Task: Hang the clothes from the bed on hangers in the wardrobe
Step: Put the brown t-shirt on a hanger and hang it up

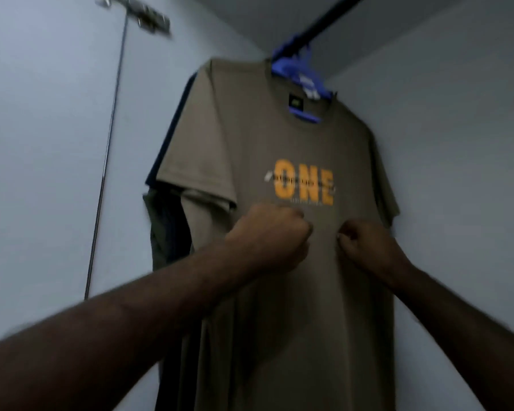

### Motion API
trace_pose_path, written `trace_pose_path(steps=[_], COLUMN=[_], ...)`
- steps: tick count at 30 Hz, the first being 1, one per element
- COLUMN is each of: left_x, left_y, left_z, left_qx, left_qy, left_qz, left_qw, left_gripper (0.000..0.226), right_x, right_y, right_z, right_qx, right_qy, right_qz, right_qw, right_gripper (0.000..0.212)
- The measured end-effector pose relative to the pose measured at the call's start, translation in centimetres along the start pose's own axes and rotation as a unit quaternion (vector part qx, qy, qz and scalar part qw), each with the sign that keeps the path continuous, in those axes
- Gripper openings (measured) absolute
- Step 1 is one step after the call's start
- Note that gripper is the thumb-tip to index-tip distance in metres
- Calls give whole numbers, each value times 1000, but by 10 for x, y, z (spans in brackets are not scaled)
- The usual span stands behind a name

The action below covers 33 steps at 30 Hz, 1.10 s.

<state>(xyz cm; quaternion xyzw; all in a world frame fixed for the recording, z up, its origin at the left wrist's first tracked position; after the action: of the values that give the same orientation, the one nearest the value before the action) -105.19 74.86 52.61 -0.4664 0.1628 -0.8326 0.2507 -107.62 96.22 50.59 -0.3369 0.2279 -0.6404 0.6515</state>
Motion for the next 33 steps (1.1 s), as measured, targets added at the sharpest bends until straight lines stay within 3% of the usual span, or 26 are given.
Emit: trace_pose_path(steps=[3, 7, 13, 16, 20, 23, 28, 33], left_x=[42, 94, 142, 153, 163, 165, 169, 166], left_y=[-37, -74, -96, -100, -99, -99, -105, -103], left_z=[29, 52, 40, 31, 25, 20, 9, 1], left_qx=[-89, -60, 54, 53, 29, 24, 7, -35], left_qy=[-52, -86, -91, -96, -89, -79, -65, -12], left_qz=[16, 81, 130, 127, 122, 128, 124, 117], left_qw=[995, 991, 986, 986, 988, 988, 990, 992], left_gripper=[29, 46, 61, 62, 59, 60, 55, 52], right_x=[40, 67, 97, 103, 117, 119, 115, 104], right_y=[-60, -131, -200, -222, -245, -257, -258, -218], right_z=[59, 110, 132, 138, 135, 128, 123, 108], right_qx=[-87, -175, -136, -144, -110, -71, -70, -83], right_qy=[15, 28, -58, -76, -65, -64, -37, 60], right_qz=[37, 40, 43, 26, 26, 17, -10, -5], right_qw=[995, 983, 988, 986, 991, 995, 997, 995], right_gripper=[9, 30, 64, 86, 75, 79, 116, 68])
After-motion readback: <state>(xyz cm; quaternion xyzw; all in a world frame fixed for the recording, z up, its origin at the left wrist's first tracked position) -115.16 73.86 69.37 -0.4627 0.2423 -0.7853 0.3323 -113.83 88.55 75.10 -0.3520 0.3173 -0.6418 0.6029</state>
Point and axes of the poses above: each hand's wrist, its own y-axis away from the middle knuckle, its own z-axis out of the back of the hand, x = y × z, the point moved 4 cm from there along -y, towards the middle knuckle, and after that the axes turned 13 degrees about x, right-handed, at the moved point
